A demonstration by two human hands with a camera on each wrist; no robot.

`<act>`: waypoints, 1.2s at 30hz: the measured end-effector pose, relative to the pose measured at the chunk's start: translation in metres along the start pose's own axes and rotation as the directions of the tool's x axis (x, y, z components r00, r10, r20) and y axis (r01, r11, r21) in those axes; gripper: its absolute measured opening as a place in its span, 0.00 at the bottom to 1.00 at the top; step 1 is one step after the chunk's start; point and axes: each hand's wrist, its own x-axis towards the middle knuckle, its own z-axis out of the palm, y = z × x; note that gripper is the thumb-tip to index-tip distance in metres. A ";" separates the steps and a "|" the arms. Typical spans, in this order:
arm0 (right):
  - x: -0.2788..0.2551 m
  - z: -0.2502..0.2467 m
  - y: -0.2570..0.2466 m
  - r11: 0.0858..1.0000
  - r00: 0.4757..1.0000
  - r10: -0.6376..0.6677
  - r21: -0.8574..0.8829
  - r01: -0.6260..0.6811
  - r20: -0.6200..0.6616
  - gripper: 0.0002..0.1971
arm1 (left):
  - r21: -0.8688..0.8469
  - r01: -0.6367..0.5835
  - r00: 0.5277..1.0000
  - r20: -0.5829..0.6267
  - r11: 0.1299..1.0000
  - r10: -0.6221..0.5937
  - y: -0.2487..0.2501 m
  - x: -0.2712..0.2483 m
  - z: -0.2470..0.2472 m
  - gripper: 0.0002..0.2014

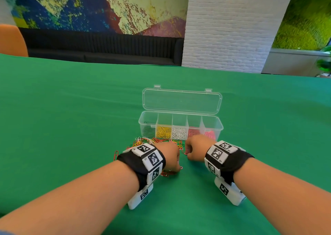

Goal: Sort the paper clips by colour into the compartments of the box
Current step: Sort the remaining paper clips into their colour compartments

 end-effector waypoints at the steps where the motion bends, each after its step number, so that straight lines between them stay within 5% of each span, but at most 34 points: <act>1: 0.000 -0.001 0.000 1.000 1.000 -0.009 0.016 0.009 0.002 0.08 | 0.015 -0.001 1.000 -0.003 1.000 0.001 0.001 0.000 0.000 0.10; 4: 0.001 -0.003 0.001 0.999 0.999 -0.028 0.027 0.027 0.032 0.14 | 0.019 -0.004 1.000 0.001 1.000 0.004 0.001 0.001 0.001 0.10; 16: 0.004 0.003 0.002 0.997 0.995 0.051 0.057 -0.056 0.082 0.03 | -0.001 0.020 0.999 0.029 1.000 -0.020 0.001 0.000 0.002 0.10; 20: 0.005 0.004 0.002 0.993 0.991 0.080 0.073 -0.088 0.111 0.13 | -0.001 0.001 0.999 0.040 1.000 -0.001 0.001 -0.004 -0.001 0.07; 27: 0.003 0.005 0.001 0.996 0.992 0.048 0.073 -0.057 0.118 0.13 | -0.096 -0.010 0.998 -0.064 0.995 0.004 -0.024 -0.024 -0.020 0.04; 36: -0.001 0.007 -0.001 0.994 0.996 -0.040 0.109 0.031 0.076 0.10 | -0.305 0.134 0.981 -0.092 0.943 -0.169 -0.087 -0.048 -0.024 0.14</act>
